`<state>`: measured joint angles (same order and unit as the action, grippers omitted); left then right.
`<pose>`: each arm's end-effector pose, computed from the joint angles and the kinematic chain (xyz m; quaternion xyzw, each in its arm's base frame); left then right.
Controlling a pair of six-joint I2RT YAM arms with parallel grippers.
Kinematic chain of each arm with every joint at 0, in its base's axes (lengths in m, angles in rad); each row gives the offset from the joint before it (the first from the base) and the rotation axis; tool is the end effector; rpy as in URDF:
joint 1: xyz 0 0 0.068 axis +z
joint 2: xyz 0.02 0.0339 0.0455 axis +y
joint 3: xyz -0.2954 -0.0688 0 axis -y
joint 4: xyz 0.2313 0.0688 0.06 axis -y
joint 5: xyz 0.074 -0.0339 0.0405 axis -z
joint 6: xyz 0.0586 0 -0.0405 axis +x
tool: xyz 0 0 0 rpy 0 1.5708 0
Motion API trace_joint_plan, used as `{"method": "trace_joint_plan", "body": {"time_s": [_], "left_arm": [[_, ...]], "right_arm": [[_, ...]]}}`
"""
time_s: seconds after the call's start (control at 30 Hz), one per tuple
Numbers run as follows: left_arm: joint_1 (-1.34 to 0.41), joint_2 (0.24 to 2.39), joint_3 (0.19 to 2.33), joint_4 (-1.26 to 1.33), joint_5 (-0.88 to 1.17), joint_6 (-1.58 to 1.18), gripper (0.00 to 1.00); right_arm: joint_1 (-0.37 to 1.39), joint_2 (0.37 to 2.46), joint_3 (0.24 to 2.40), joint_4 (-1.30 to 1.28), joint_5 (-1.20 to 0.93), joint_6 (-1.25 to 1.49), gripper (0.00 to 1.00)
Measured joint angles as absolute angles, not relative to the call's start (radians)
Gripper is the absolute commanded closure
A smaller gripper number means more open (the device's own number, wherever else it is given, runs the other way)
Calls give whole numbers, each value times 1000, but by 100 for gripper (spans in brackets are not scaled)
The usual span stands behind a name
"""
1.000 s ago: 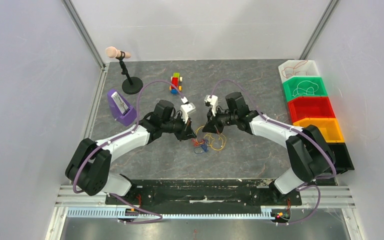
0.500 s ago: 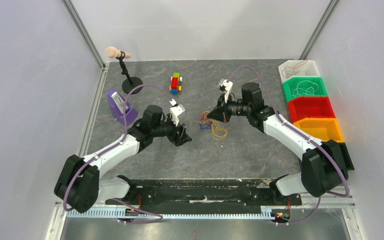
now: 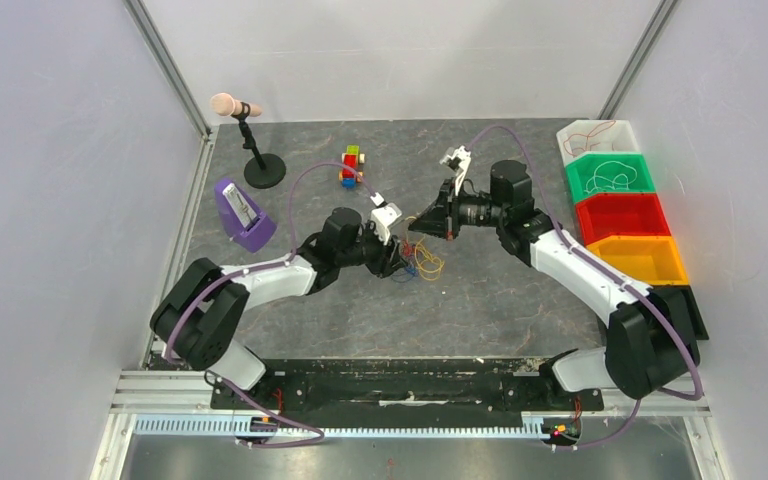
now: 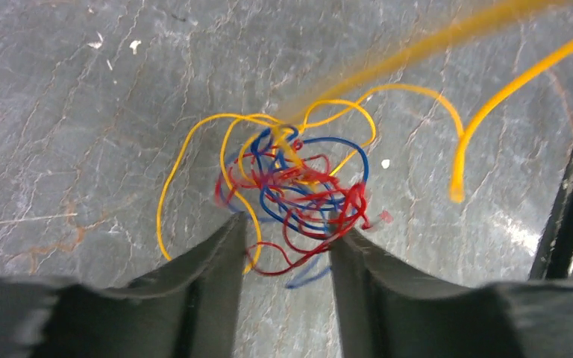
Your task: Untangle the cables
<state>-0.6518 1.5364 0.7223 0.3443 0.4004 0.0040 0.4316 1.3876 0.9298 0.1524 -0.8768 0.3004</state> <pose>0.2456 -0.2161 0.2238 0.3675 0.7572 -0.3238 0.4321 0.2596 0.1691 0.3220 -0.2983 0.7121 0.5113 0.3774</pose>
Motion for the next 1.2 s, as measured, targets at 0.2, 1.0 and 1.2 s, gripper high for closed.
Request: {"method": "trace_joint_plan", "body": {"time_s": [0.2,1.0,1.2], "left_arm": [[-594,1445,662,250,402,4,87],[-369,1169,651,-362,466,434,84],[-369,1222,651,-366,470,437,84]], "right_arm": [[329,1355,973,173,-924,379,100],[473,1618,1008,-186,-656,-49,25],[517,1744,1053,-175,-636,-80,2]]}}
